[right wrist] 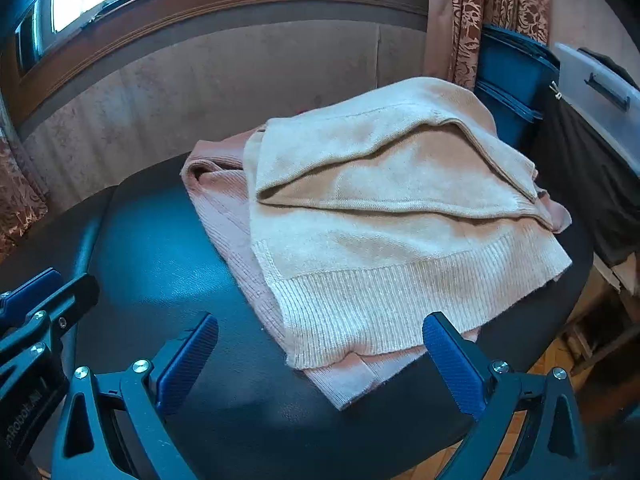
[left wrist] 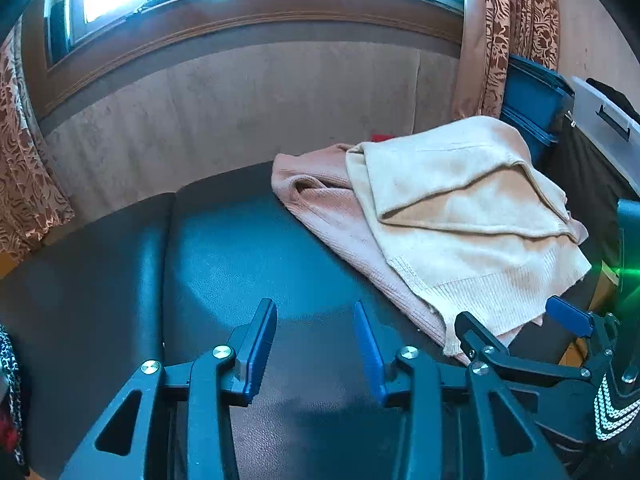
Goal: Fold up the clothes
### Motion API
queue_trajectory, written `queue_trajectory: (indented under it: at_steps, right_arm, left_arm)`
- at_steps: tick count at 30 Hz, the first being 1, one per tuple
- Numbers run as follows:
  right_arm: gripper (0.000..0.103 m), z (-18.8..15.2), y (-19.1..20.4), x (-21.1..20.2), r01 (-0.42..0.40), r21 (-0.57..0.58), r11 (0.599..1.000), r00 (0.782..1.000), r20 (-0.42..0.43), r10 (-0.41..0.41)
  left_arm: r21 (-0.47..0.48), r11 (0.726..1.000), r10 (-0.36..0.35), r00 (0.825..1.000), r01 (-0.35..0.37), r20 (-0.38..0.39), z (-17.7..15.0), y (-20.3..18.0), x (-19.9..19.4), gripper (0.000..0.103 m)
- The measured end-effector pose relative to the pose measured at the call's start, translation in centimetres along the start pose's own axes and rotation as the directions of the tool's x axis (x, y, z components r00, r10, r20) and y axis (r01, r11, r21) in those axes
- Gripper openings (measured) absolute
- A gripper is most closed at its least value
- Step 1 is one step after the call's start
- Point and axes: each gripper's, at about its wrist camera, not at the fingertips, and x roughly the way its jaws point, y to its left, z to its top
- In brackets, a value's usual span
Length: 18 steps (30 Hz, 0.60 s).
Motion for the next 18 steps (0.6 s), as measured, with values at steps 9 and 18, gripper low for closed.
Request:
queue_trajectory:
  at_steps: [9,18]
  right_arm:
    - [0.103,-0.6,-0.8,0.4,-0.016,0.006,1.0,1.0,-0.011,0.016]
    - [0.103,-1.5,-1.3,0.1,-0.057,0.006,0.998,0.998,0.02,0.057]
  left_arm:
    - [-0.007,1.0,0.006,1.0,-0.006,-0.01,-0.2,0.3,0.3,0.041]
    - [-0.007,1.0,0.02,0.999,-0.02,-0.046,-1.2,1.4,1.1,0.041]
